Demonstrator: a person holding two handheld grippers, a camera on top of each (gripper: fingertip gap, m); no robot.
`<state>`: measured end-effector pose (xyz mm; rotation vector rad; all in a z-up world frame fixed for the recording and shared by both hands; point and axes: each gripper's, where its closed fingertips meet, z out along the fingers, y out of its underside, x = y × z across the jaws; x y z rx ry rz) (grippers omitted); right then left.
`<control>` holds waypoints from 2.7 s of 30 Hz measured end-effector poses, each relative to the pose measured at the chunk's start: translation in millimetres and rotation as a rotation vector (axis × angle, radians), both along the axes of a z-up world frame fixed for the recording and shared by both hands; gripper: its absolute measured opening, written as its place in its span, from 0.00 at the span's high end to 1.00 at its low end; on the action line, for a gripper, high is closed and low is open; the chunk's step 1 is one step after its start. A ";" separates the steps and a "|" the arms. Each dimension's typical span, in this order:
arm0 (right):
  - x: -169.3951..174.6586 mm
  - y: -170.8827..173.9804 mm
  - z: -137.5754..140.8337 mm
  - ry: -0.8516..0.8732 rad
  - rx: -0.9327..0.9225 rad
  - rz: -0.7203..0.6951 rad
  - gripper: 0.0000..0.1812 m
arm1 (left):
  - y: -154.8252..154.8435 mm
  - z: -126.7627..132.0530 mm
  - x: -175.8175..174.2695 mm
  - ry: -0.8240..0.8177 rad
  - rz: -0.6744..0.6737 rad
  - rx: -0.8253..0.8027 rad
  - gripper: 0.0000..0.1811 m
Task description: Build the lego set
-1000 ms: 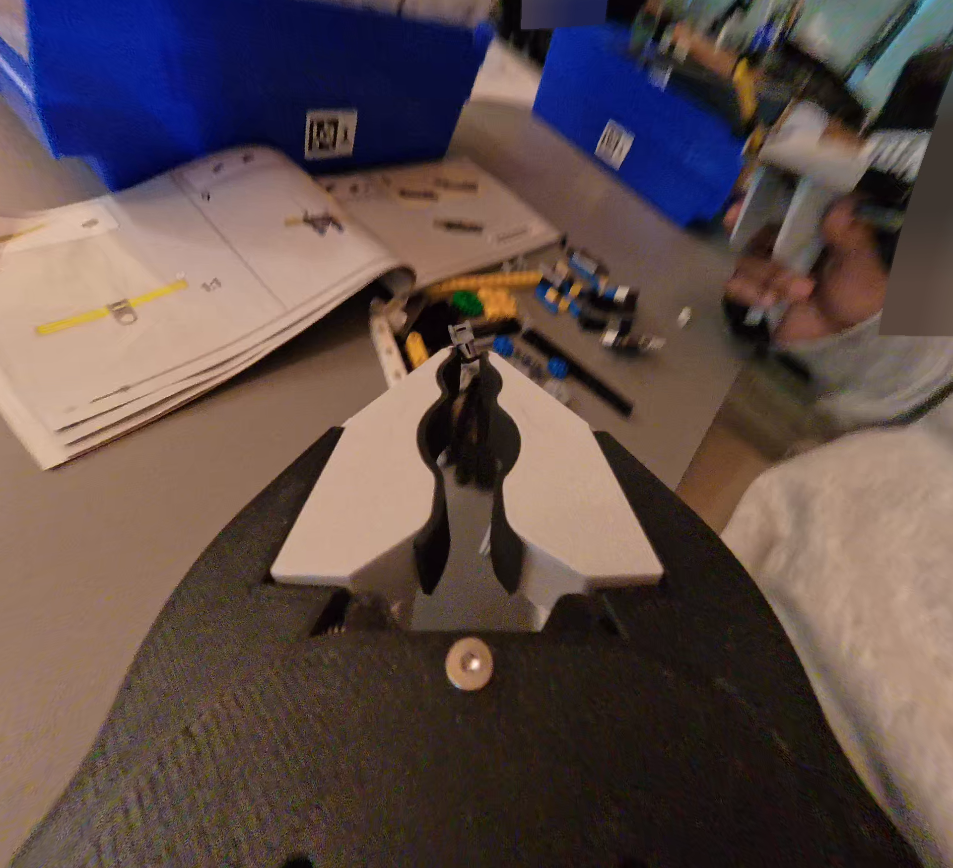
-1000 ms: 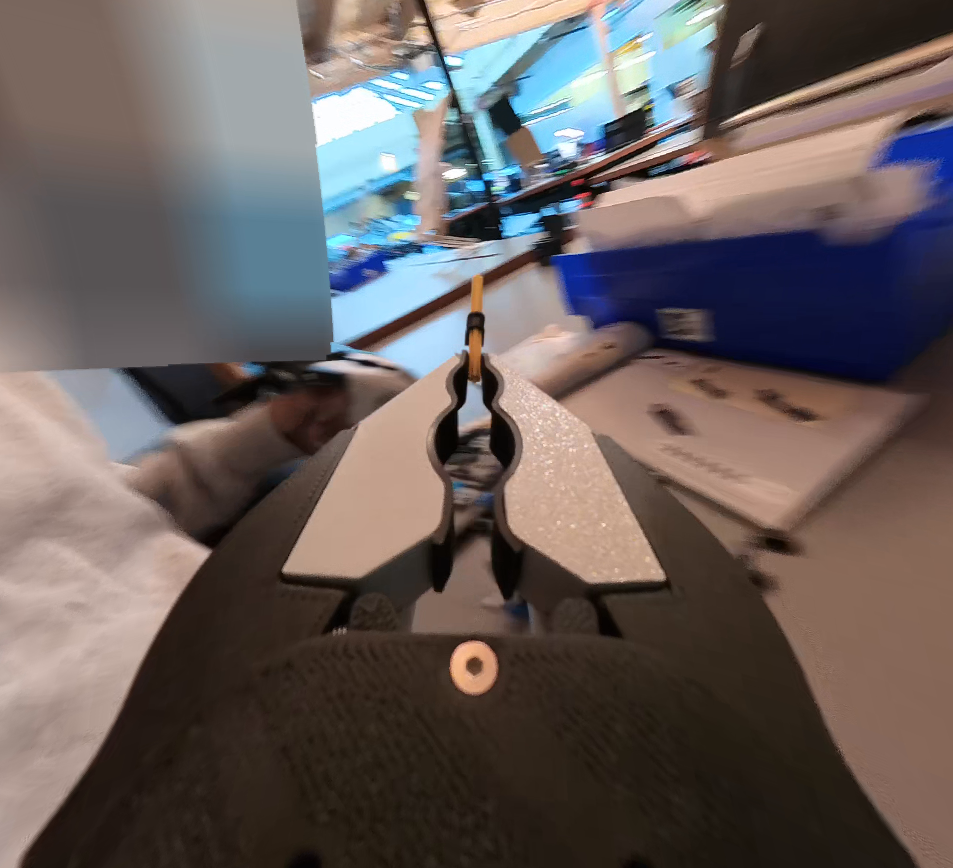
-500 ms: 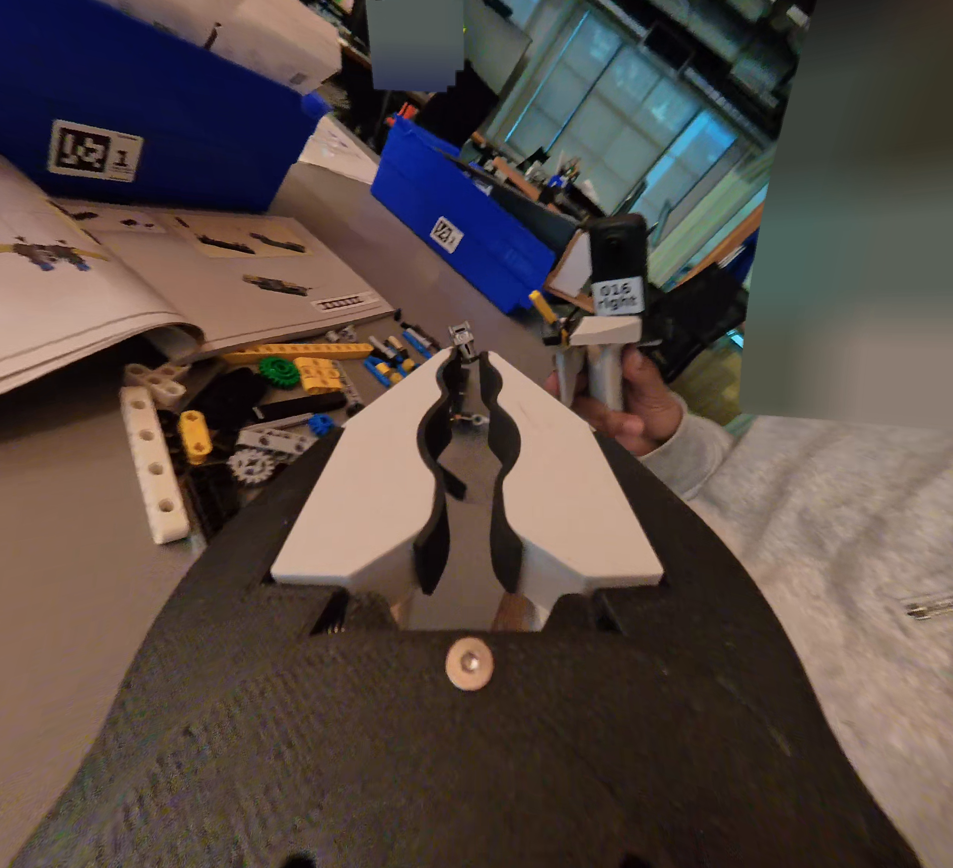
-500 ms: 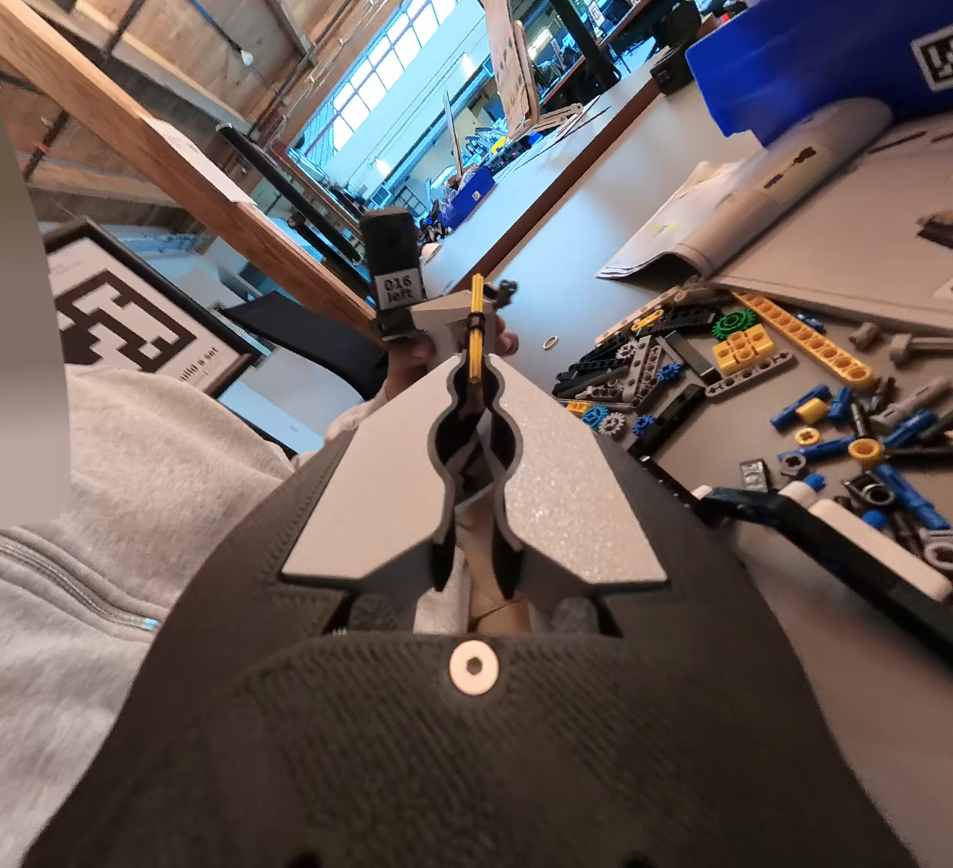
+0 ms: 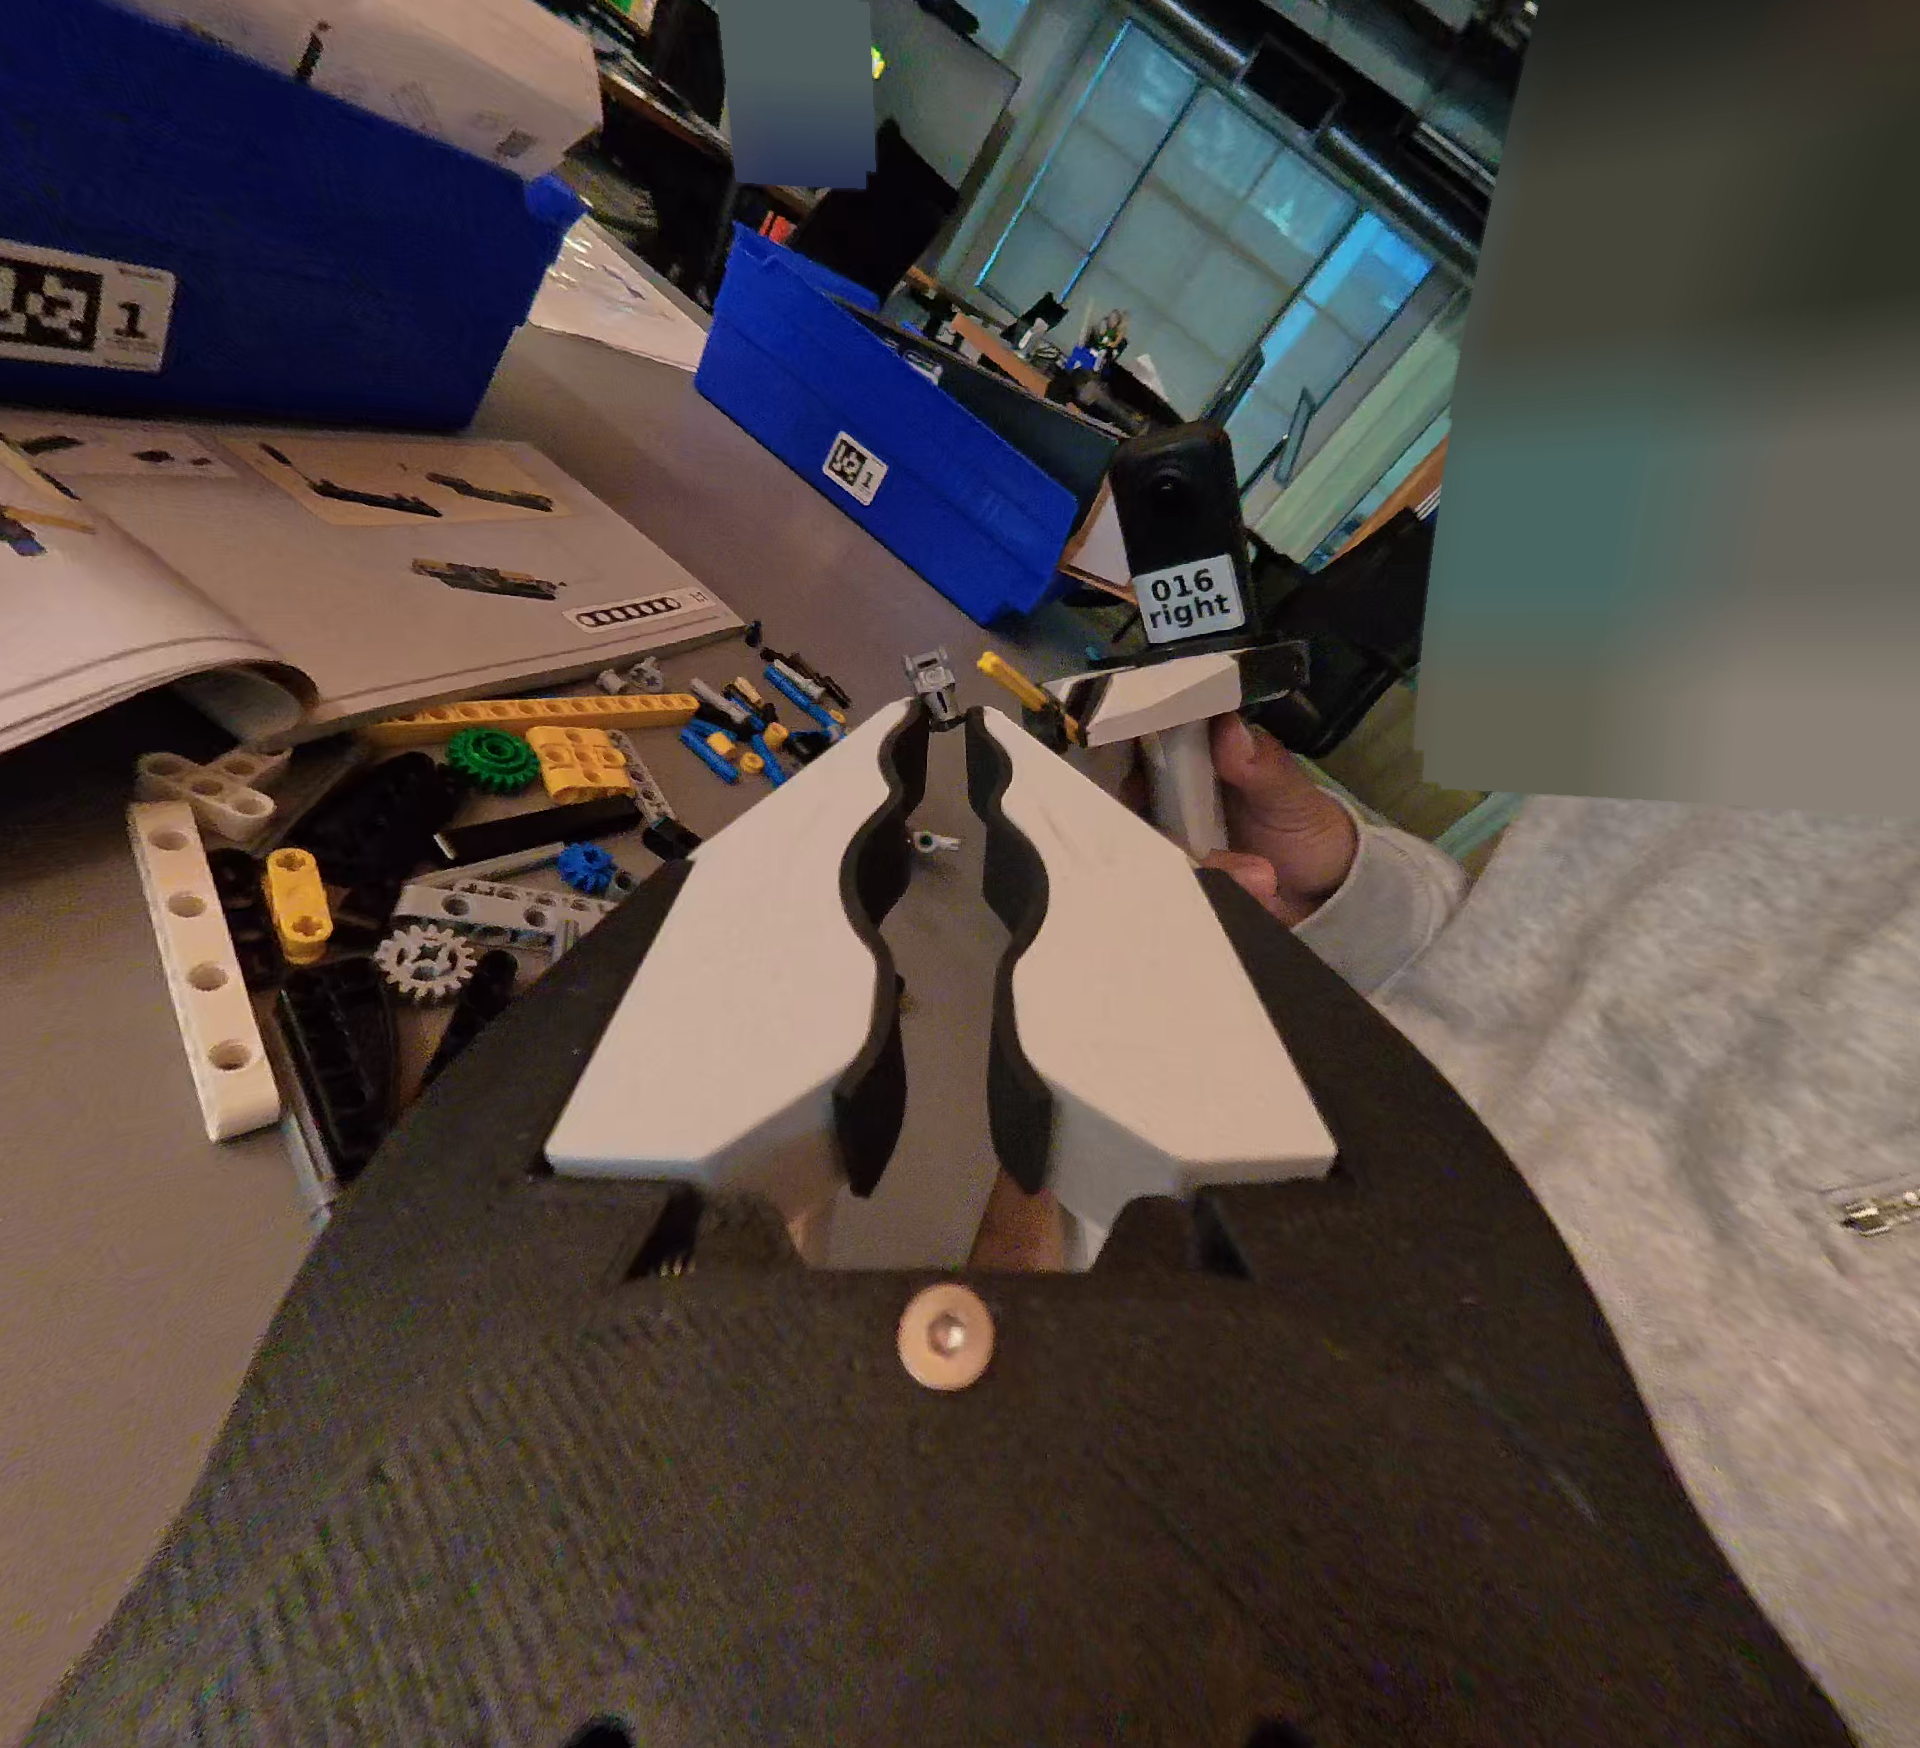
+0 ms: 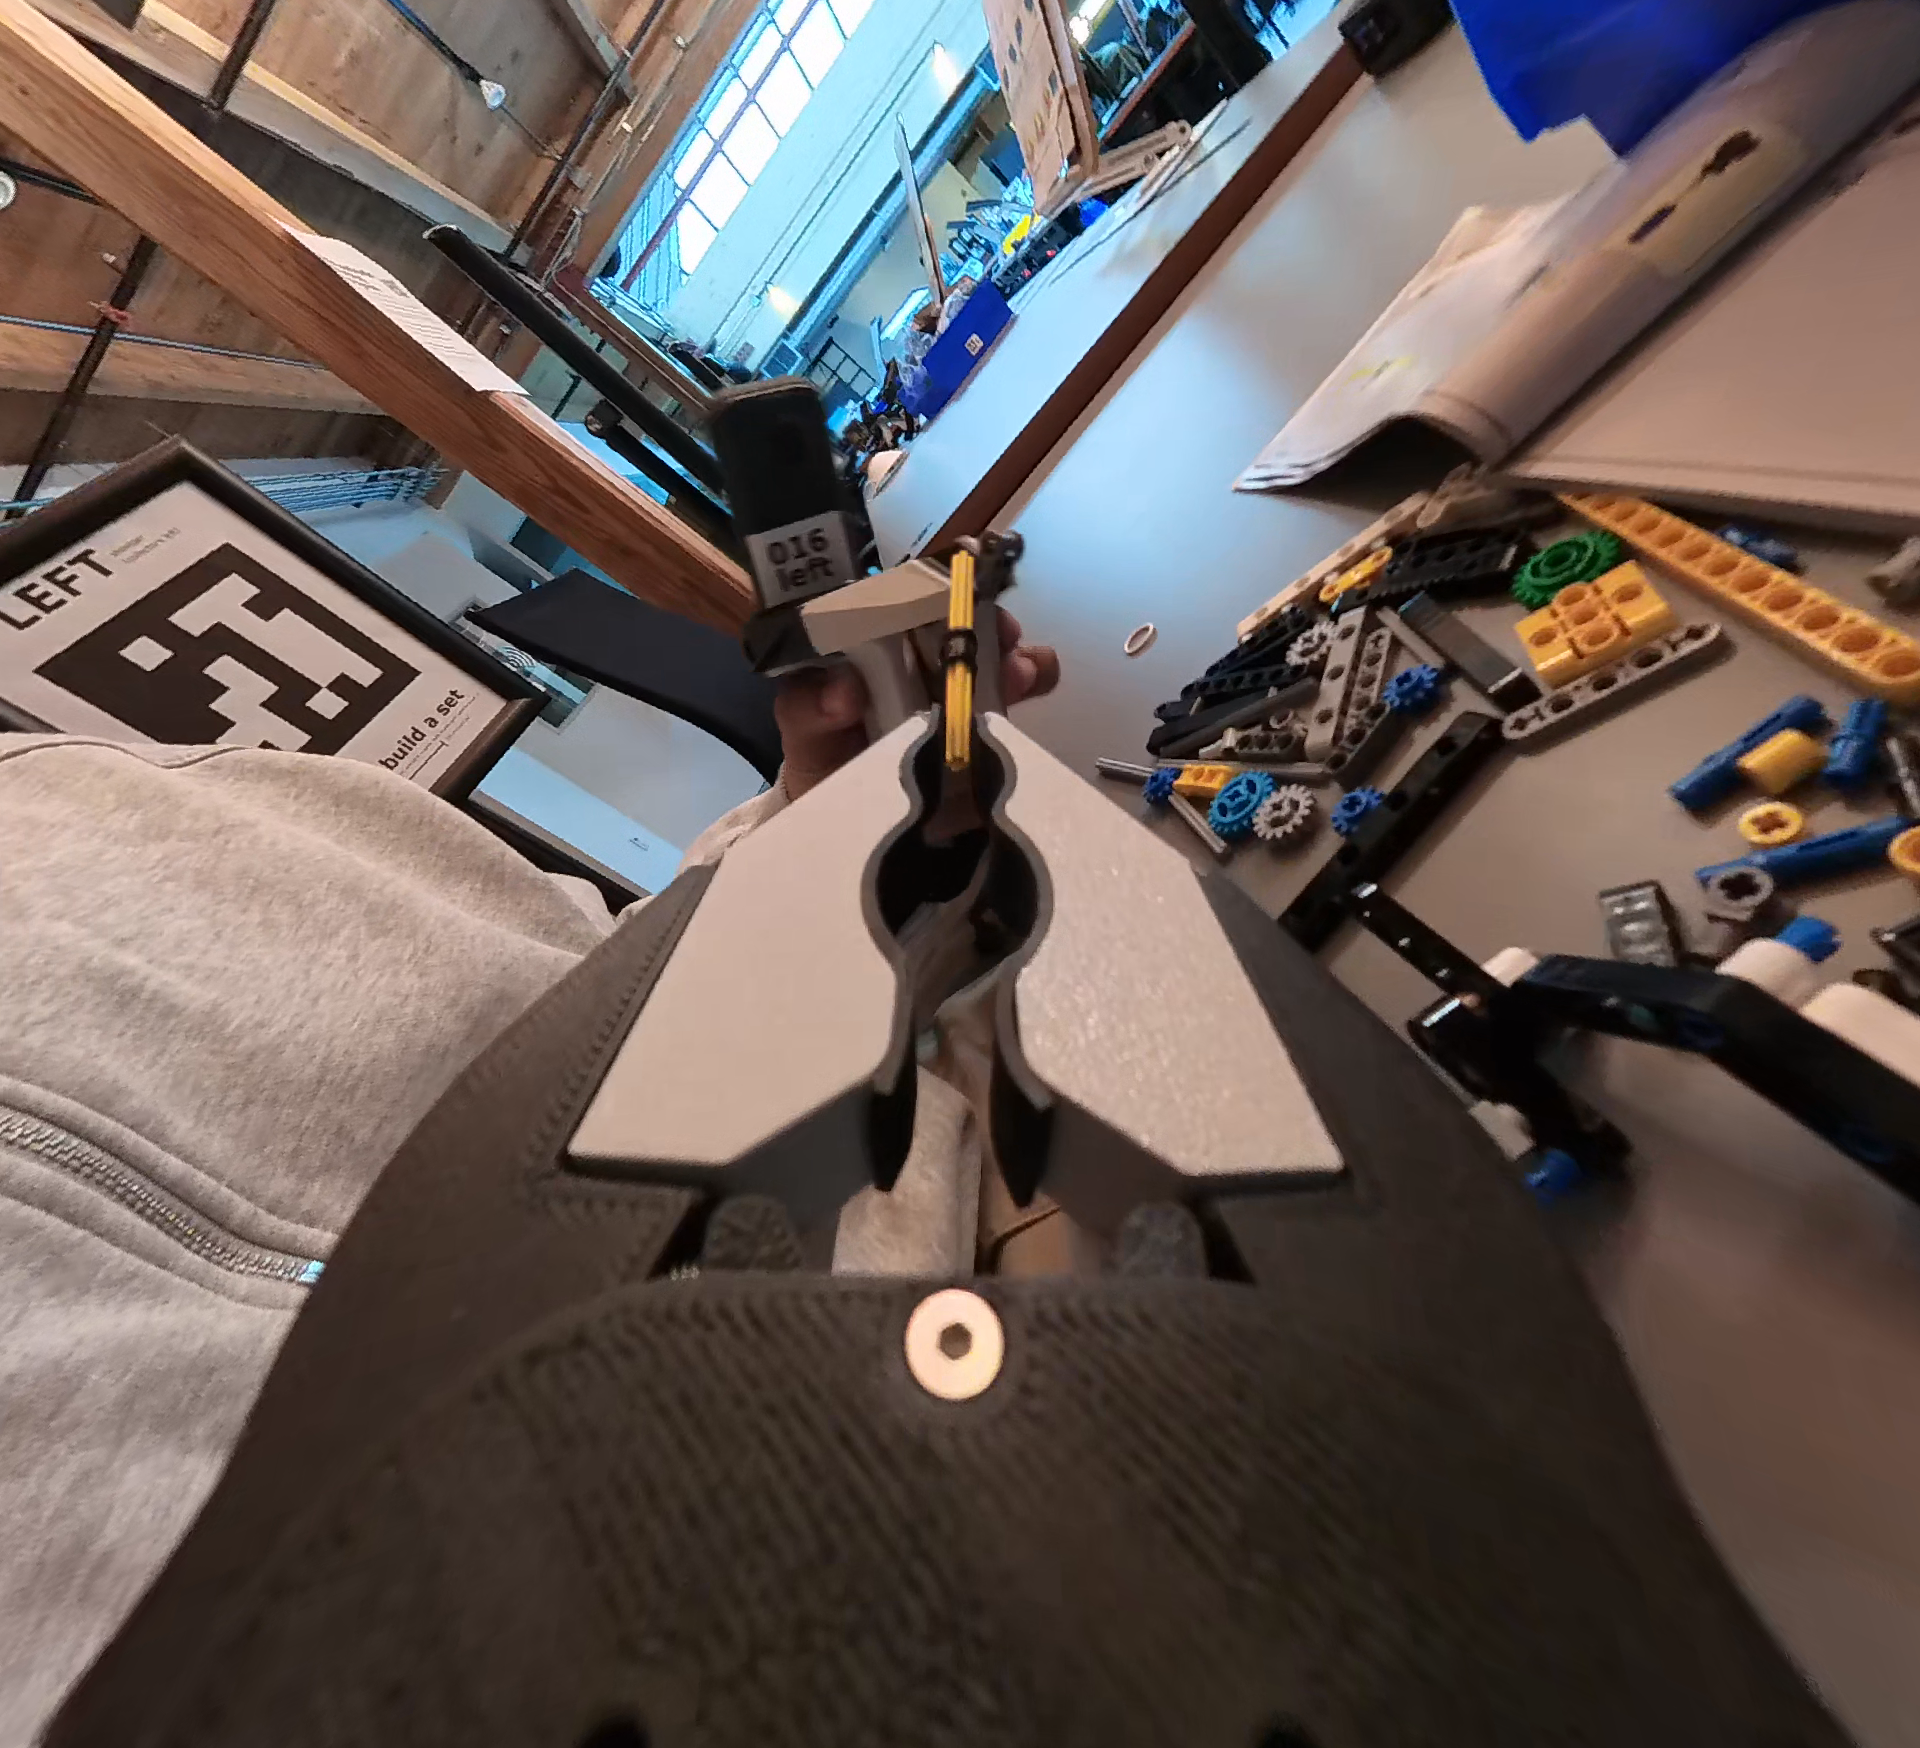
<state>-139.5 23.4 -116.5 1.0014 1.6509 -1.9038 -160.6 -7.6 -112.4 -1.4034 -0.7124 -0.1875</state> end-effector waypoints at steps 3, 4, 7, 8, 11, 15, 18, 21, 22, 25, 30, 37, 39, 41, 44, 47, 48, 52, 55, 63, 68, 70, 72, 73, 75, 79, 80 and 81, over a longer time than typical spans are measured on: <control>-0.2 -0.7 -3.2 -0.018 0.004 0.000 0.99 | 0.6 -1.0 -0.1 0.072 0.030 -0.057 0.97; -0.4 -0.4 -3.8 -0.024 0.005 -0.002 0.99 | 1.2 -2.8 -0.1 0.097 0.039 -0.087 0.97; -1.2 1.0 -5.8 -0.038 0.010 -0.005 0.99 | 2.9 -9.4 -0.7 0.184 0.072 -0.190 0.97; -1.9 1.0 -7.7 -0.044 0.018 -0.007 0.99 | 3.3 -10.8 -0.9 0.213 0.083 -0.218 0.97; -3.3 1.2 -11.7 -0.062 0.027 -0.011 0.99 | 3.3 -16.7 -2.7 0.278 0.115 -0.312 0.97; -4.6 1.1 -16.2 -0.082 0.039 -0.014 0.99 | 2.6 -20.4 -4.3 0.344 0.142 -0.379 0.97; -4.8 0.5 -18.8 -0.092 0.047 -0.012 0.99 | 2.7 -22.0 -4.8 0.392 0.157 -0.427 0.97; -5.0 0.5 -19.9 -0.095 0.050 -0.013 0.99 | 2.4 -22.9 -5.5 0.418 0.168 -0.452 0.97; -5.3 0.5 -20.2 -0.096 0.050 -0.014 0.99 | 2.3 -23.5 -5.6 0.422 0.169 -0.460 0.97; -6.1 0.9 -20.9 -0.098 0.052 -0.017 0.99 | 1.9 -24.3 -5.6 0.440 0.172 -0.480 0.97; -7.2 1.4 -23.3 -0.097 0.064 -0.022 0.99 | 2.7 -28.3 -5.3 0.459 0.166 -0.515 0.97; -7.6 0.9 -26.3 -0.070 0.106 -0.030 0.99 | 3.7 -32.3 -5.9 0.494 0.175 -0.565 0.97; -7.8 1.3 -27.1 -0.070 0.111 -0.031 0.99 | 4.5 -33.6 -5.5 0.500 0.174 -0.575 0.97; -7.9 1.4 -27.7 -0.073 0.110 -0.030 0.99 | 4.5 -34.3 -5.5 0.509 0.174 -0.583 0.96; -7.6 0.8 -28.2 -0.074 0.108 -0.027 0.99 | 4.3 -34.1 -5.4 0.507 0.173 -0.577 0.97; -7.2 0.2 -28.9 -0.075 0.108 -0.025 0.99 | 4.5 -34.3 -5.5 0.498 0.166 -0.569 0.97; -7.2 0.0 -29.0 -0.075 0.108 -0.024 0.99 | 4.5 -34.1 -5.7 0.494 0.165 -0.565 0.97; -6.8 -0.3 -28.3 -0.073 0.103 -0.022 0.99 | 4.9 -32.2 -5.5 0.459 0.163 -0.530 0.97; -6.3 -0.6 -28.2 -0.071 0.104 -0.019 0.99 | 4.8 -31.6 -5.3 0.448 0.159 -0.517 0.97; -5.3 -1.5 -28.5 -0.073 0.100 -0.016 0.99 | 4.8 -30.5 -5.2 0.455 0.167 -0.515 0.97; -5.8 -1.7 -28.5 -0.072 0.097 -0.018 0.99 | 4.6 -29.6 -5.3 0.455 0.171 -0.510 0.96; -6.3 -1.7 -28.6 -0.073 0.094 -0.020 0.99 | 4.6 -29.1 -5.5 0.454 0.173 -0.506 0.96; -6.9 -1.8 -28.8 -0.073 0.092 -0.022 0.99 | 4.7 -29.0 -5.3 0.451 0.171 -0.503 0.95; -7.3 -1.8 -28.8 -0.073 0.091 -0.024 0.99 | 4.7 -28.9 -5.3 0.450 0.171 -0.502 0.95; -8.1 -1.9 -28.6 -0.073 0.086 -0.026 0.99 | 4.4 -28.6 -5.4 0.448 0.171 -0.499 0.95; -9.2 -2.7 -28.8 -0.076 0.075 -0.025 0.99 | 3.2 -27.9 -6.5 0.437 0.175 -0.490 0.96; -9.4 -2.9 -28.8 -0.077 0.073 -0.025 0.99 | 2.8 -27.9 -6.9 0.433 0.177 -0.488 0.96; -9.6 -3.0 -29.3 -0.079 0.073 -0.025 0.99 | 2.5 -27.8 -7.3 0.430 0.178 -0.487 0.97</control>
